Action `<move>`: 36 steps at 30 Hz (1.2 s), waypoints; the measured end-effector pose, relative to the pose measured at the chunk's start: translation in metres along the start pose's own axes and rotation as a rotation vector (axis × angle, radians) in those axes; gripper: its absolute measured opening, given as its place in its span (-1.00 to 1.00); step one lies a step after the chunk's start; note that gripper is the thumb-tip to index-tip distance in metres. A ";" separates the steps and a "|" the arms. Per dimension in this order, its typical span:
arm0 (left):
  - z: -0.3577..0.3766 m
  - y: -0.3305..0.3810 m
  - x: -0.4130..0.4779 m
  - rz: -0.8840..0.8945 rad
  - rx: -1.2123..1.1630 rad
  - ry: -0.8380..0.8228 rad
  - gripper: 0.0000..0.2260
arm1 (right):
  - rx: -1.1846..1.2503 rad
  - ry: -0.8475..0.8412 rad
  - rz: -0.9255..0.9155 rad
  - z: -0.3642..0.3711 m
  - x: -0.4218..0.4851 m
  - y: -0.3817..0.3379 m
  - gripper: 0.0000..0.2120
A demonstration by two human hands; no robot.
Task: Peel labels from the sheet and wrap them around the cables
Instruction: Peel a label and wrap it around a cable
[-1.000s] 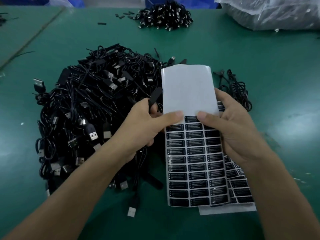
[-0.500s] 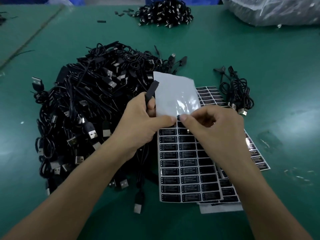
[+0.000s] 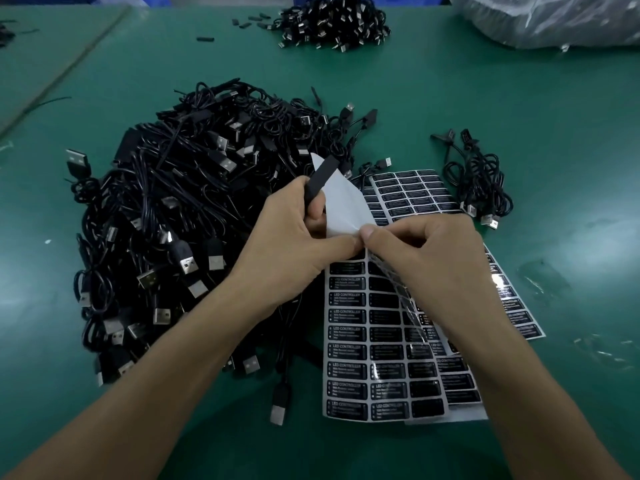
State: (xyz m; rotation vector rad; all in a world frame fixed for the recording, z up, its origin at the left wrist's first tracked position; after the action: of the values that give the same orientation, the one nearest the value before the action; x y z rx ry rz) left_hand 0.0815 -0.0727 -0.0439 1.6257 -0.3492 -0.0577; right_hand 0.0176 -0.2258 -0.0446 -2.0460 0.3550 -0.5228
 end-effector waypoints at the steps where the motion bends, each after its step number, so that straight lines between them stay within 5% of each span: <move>1: 0.000 -0.001 0.000 -0.001 0.003 0.008 -0.56 | 0.002 -0.009 0.009 0.000 0.000 0.001 -0.82; 16: -0.004 -0.004 0.002 -0.036 0.012 0.025 -0.51 | 0.090 -0.082 0.133 0.001 0.004 0.005 -0.86; 23: -0.007 -0.009 0.003 -0.149 -0.034 0.074 -0.53 | 0.345 0.110 0.346 -0.034 0.023 0.026 -0.80; 28: -0.005 -0.003 0.002 -0.172 -0.114 0.029 -0.56 | 0.640 -0.217 0.516 -0.029 0.022 0.027 -0.93; 32: -0.006 -0.002 0.002 -0.204 -0.118 0.033 -0.59 | 0.562 -0.257 0.502 -0.030 0.022 0.025 -0.85; 36: -0.008 -0.004 0.001 -0.207 -0.097 0.053 -0.62 | 0.265 -0.058 0.375 -0.059 0.028 0.032 -0.91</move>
State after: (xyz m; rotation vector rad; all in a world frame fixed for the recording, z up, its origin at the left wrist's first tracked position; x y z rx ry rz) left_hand 0.0853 -0.0653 -0.0472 1.5597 -0.1338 -0.1855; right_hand 0.0112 -0.2978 -0.0402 -1.6830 0.5871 -0.2633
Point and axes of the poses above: each hand's wrist, its own x-axis towards the middle knuckle, its own z-axis out of the palm, y = z × x, the point moved 3 cm from there along x, towards the middle knuckle, and after that the axes turned 9 degrees about y, right-handed, at the moved point
